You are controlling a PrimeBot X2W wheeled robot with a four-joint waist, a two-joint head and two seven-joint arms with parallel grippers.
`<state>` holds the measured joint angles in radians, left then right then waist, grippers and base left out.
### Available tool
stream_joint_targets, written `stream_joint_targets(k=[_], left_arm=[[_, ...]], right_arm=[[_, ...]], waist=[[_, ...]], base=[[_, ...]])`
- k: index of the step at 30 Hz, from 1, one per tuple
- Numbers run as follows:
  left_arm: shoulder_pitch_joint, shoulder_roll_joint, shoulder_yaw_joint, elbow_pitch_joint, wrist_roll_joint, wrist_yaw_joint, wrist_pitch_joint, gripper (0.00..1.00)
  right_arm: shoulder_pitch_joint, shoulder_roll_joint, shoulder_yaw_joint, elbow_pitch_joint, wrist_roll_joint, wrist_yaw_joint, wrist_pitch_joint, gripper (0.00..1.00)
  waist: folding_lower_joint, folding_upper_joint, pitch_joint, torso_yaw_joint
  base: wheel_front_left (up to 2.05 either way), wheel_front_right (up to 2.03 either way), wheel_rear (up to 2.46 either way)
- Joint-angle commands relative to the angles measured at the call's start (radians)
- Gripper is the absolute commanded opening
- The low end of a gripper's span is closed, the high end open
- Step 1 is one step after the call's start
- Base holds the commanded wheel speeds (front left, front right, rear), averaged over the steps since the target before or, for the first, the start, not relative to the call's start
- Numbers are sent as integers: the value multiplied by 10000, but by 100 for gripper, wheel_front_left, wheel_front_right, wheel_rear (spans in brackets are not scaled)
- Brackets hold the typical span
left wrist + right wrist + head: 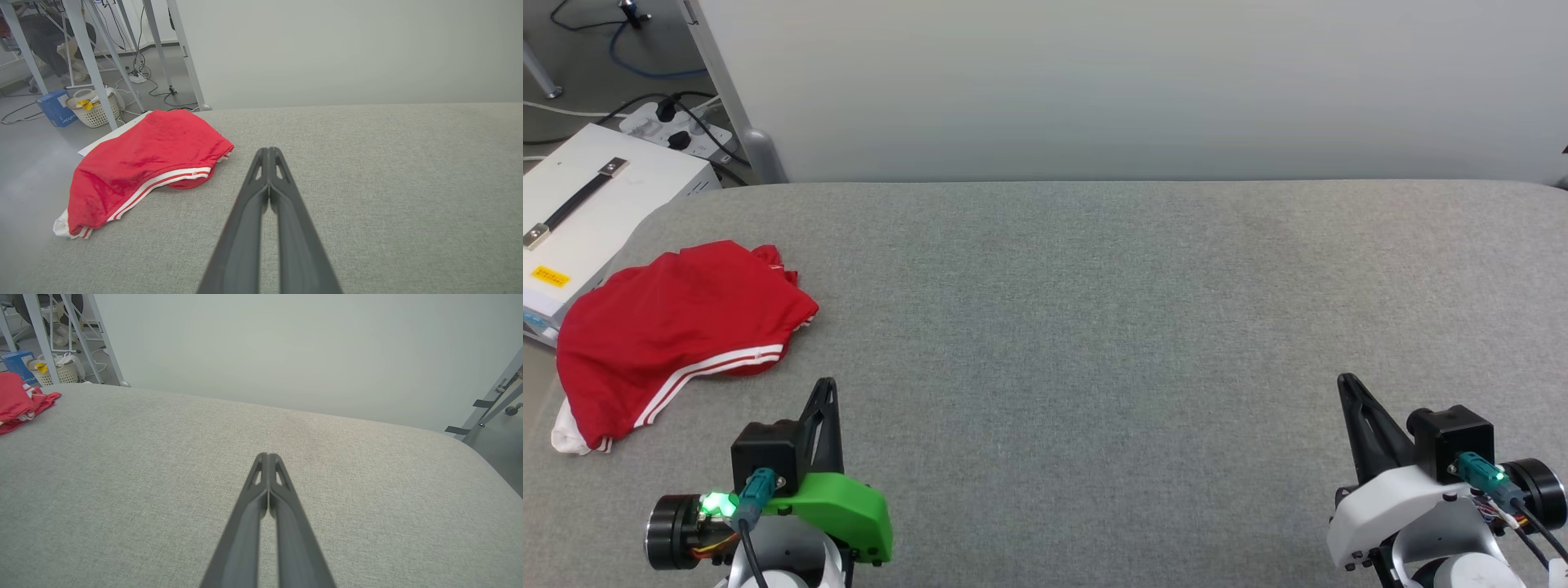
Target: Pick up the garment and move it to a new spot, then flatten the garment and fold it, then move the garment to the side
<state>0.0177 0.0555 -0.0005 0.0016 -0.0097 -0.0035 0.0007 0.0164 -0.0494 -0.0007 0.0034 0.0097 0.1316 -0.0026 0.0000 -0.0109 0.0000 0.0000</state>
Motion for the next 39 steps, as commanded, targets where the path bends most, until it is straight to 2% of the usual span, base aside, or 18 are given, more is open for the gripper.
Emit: stream_joint_targets(k=[1,30,31,39], left_arm=[[-177,-53,5,-16,97,35,-7,0],[-177,-53,5,-16,97,35,-7,0],[0,0,0,0,-1,0,-1,100],[4,1,-6,74,-155,-6,-111,100]], right_arm=[[-164,-8,7,-34,-97,-9,26,0],[-164,-8,7,-34,-97,-9,26,0],[0,0,-1,0,1,0,-1,100],[3,1,-74,40,147,0,-111,100]], waist=[[0,109,0,0],[0,109,0,0],[0,0,0,0],[0,5,12,-2]], base=[[0,0,0],[0,0,0],[0,0,0],[0,0,0]])
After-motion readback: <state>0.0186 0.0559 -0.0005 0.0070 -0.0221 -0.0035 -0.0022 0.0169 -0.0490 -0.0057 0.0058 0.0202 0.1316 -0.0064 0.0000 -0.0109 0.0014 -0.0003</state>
